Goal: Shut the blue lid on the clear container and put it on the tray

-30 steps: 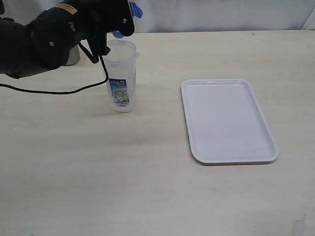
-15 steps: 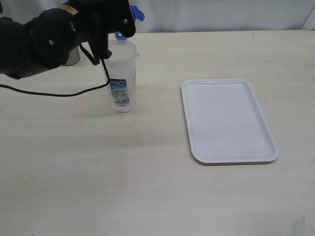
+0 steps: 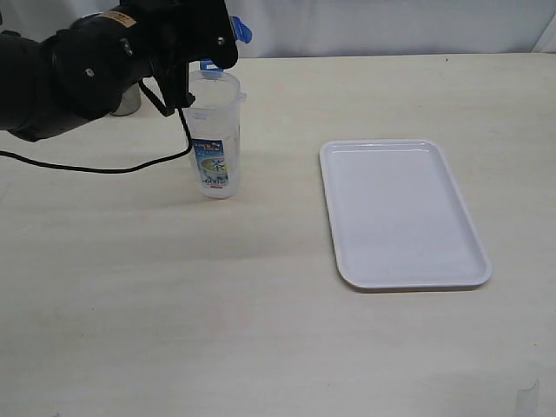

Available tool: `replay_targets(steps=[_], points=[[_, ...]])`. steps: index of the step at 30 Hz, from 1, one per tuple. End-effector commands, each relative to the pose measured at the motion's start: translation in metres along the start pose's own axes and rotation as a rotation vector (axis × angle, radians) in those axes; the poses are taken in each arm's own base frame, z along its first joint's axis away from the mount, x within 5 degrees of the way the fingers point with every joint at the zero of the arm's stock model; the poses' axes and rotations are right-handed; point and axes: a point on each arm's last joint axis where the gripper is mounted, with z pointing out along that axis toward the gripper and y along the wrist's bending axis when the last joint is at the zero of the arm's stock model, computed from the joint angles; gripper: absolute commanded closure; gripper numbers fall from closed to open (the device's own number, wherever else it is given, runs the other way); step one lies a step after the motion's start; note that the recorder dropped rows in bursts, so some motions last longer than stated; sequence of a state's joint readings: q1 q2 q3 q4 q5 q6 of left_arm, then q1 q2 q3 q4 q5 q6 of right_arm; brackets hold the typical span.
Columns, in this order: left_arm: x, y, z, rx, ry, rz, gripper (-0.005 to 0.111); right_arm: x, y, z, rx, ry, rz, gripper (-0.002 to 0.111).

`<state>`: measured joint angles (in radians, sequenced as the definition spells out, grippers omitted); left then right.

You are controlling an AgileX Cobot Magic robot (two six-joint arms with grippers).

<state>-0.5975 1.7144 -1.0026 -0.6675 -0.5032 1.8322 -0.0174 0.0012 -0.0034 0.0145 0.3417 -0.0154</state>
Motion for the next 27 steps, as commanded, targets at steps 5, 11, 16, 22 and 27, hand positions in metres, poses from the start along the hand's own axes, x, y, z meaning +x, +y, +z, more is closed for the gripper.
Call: replay_targets(steps=[5,11,16,22,27], points=[[-0.002,0.005,-0.004,-0.011,0.003,-0.029,0.107,0.001,0.0,0.0,0.002,0.004,0.004,0.101],[-0.001,0.004,-0.004,-0.008,0.012,-0.047,0.107,0.001,0.0,0.0,0.002,0.004,0.004,0.101],[-0.002,0.004,-0.005,-0.006,0.014,-0.054,0.107,0.001,0.0,0.0,0.002,0.004,0.004,0.101],[-0.013,0.001,-0.009,-0.011,0.002,0.013,0.107,0.001,0.0,0.0,0.002,0.004,0.004,0.101],[-0.013,0.003,-0.011,-0.018,0.015,-0.005,0.107,0.001,0.0,0.0,0.002,0.004,0.004,0.101]])
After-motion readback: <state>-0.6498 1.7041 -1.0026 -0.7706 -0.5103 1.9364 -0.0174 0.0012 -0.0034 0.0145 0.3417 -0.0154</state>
